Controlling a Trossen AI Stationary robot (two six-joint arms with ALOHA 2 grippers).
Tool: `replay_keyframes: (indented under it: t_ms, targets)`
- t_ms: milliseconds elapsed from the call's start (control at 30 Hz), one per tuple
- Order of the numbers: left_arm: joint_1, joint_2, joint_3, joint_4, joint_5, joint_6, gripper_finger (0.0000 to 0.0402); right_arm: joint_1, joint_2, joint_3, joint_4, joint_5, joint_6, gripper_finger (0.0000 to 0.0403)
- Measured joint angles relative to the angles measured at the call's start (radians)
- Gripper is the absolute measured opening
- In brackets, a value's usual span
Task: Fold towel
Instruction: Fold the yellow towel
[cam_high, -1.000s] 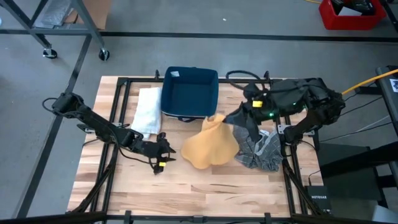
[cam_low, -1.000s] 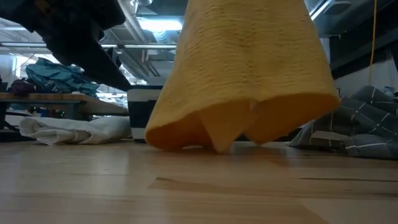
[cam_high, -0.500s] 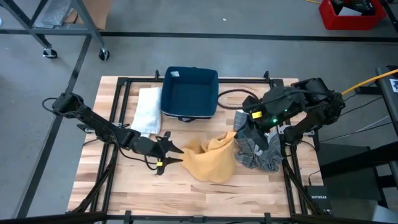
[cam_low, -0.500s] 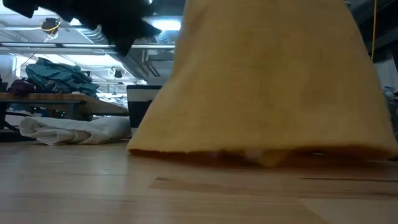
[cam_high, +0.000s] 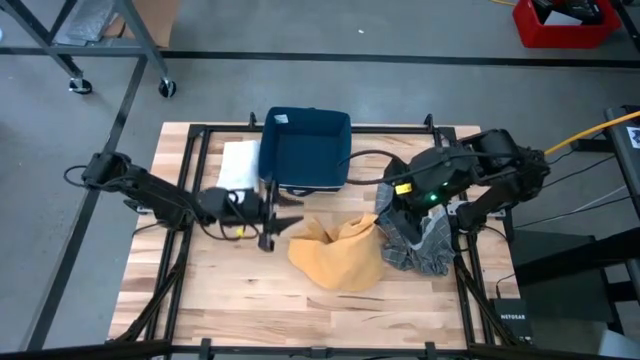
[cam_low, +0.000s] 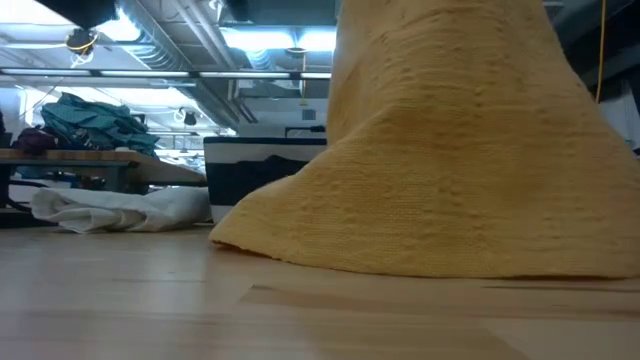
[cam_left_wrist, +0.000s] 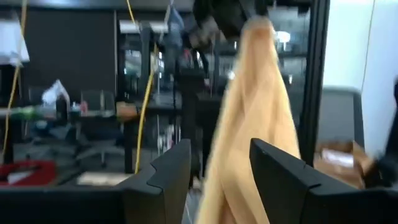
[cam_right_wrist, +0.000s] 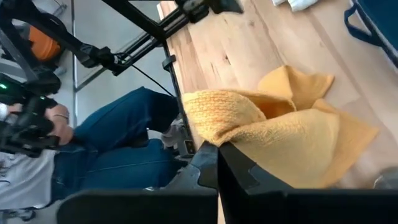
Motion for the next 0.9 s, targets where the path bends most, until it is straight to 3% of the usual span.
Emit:
replay_keyframes:
  t_ms: [200,400,567,900]
  targets:
    - [0.082,0.095,0.11,-0.017,0.239,-0.045,0.0159,0.0,0.053,0.0,0.085,0.063,-0.129,0.0001]
    - [0.089,0.202,0.174,-0.018,0.383,-0.037,0.0159,0.0,0.103,0.0,0.142,0.015,-0.193,0.0001]
    - [0.086,0.217,0.178,-0.019,0.501,0.004,0.0159,0.0,0.121,0.0,0.137,-0.02,-0.194,0.0001]
    - [0.085,0.218,0.178,-0.166,0.571,0.05,0.0159,0.0,0.132,0.0,0.219,-0.023,-0.215,0.0001]
